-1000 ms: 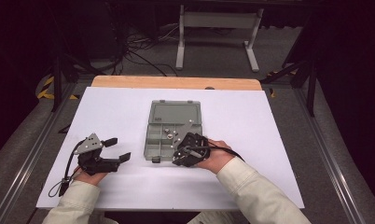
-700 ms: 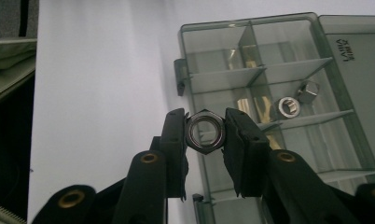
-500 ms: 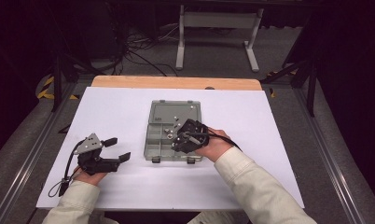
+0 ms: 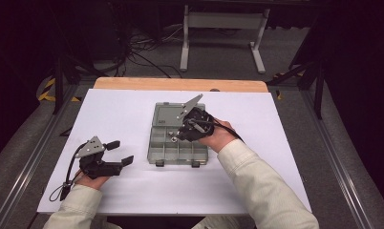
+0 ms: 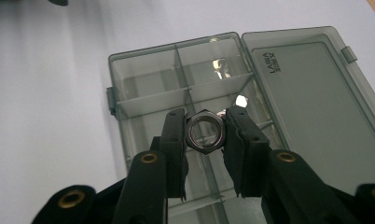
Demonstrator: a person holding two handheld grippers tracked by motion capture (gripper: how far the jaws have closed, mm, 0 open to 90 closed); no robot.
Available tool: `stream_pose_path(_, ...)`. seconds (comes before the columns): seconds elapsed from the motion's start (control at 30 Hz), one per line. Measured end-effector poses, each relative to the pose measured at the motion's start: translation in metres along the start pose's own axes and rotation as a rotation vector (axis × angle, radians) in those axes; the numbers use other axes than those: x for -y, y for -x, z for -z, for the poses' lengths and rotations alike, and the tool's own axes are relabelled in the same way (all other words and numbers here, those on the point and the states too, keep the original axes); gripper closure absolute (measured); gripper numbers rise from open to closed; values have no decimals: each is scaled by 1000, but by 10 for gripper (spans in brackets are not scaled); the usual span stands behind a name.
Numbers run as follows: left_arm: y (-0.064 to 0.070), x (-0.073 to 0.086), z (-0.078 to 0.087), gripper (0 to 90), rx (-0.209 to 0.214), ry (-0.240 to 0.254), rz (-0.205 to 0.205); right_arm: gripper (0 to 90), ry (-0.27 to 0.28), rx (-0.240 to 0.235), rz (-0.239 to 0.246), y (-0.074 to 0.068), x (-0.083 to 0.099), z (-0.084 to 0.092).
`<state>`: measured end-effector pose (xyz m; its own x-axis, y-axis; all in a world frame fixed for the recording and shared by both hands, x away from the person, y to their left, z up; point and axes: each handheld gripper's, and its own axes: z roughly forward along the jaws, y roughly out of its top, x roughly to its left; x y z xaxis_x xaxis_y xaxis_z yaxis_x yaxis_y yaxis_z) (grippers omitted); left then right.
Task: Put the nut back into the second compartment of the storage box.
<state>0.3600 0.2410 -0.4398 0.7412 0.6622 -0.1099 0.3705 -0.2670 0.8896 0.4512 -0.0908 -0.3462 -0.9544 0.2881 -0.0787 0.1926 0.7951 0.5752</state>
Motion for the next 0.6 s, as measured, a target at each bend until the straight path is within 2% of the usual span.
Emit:
stream_pose_path(0.1,0,0,0,176,0,0,0,696,-1,7,-2,3,-1,-2)
stream_pose_path(0.17,0,0,0,176,-1,-2,0,695,-9,31,3,7,-2,-4)
stream_pose_path(0.43,0,0,0,177,-3,-5,-4,695,-12,33,-37,22,-1,-19)
stream_pose_path(0.6,0,0,0,178,-3,-5,-5,695,-35,26,-43,23,-1,-31)
